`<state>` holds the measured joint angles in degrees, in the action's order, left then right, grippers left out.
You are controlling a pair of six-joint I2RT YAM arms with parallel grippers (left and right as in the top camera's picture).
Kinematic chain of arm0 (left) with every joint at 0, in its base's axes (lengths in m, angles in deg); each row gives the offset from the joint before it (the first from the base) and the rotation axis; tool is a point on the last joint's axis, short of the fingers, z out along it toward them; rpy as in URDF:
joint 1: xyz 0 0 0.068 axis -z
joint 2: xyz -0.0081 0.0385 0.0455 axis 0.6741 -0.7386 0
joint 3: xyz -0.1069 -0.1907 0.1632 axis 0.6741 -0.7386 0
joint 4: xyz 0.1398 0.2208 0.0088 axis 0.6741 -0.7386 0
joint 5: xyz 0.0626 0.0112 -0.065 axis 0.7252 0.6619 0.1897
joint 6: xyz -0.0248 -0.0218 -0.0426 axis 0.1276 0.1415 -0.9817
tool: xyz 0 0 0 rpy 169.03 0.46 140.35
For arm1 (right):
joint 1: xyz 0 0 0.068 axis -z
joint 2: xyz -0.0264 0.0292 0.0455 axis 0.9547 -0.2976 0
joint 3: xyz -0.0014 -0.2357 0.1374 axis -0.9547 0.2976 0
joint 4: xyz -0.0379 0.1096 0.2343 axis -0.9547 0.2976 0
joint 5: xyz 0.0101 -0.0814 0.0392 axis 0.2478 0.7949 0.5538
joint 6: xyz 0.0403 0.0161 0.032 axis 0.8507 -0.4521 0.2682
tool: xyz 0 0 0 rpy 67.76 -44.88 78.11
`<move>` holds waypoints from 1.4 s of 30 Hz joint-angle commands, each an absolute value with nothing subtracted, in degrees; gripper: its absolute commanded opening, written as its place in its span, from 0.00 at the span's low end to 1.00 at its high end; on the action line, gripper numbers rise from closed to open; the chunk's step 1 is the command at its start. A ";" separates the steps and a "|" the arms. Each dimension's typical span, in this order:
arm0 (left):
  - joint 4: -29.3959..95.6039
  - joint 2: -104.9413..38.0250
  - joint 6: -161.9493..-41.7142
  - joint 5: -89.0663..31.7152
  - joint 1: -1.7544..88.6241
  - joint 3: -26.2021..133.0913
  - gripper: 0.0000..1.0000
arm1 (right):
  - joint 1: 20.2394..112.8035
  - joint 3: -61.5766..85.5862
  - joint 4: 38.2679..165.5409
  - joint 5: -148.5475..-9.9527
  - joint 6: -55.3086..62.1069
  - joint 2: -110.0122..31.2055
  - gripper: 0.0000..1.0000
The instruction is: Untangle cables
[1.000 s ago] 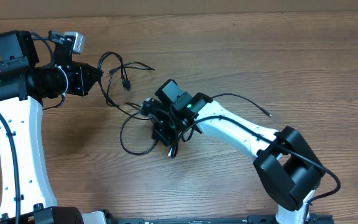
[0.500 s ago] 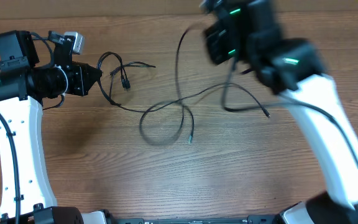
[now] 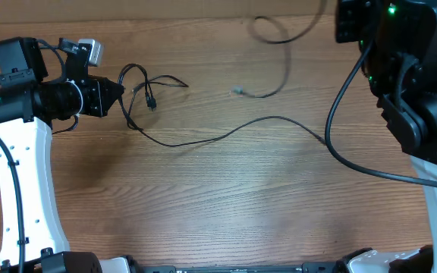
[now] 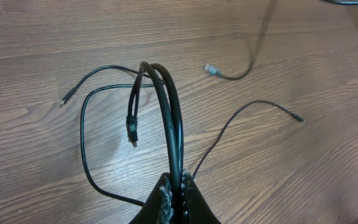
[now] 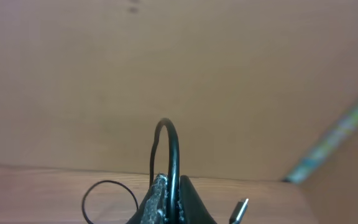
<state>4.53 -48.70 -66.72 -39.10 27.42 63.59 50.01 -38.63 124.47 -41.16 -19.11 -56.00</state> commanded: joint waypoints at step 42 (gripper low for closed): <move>3.11 -48.70 -67.55 -39.17 27.84 63.61 0.04 | 108.54 -39.06 121.94 -57.97 -14.76 -96.81 0.04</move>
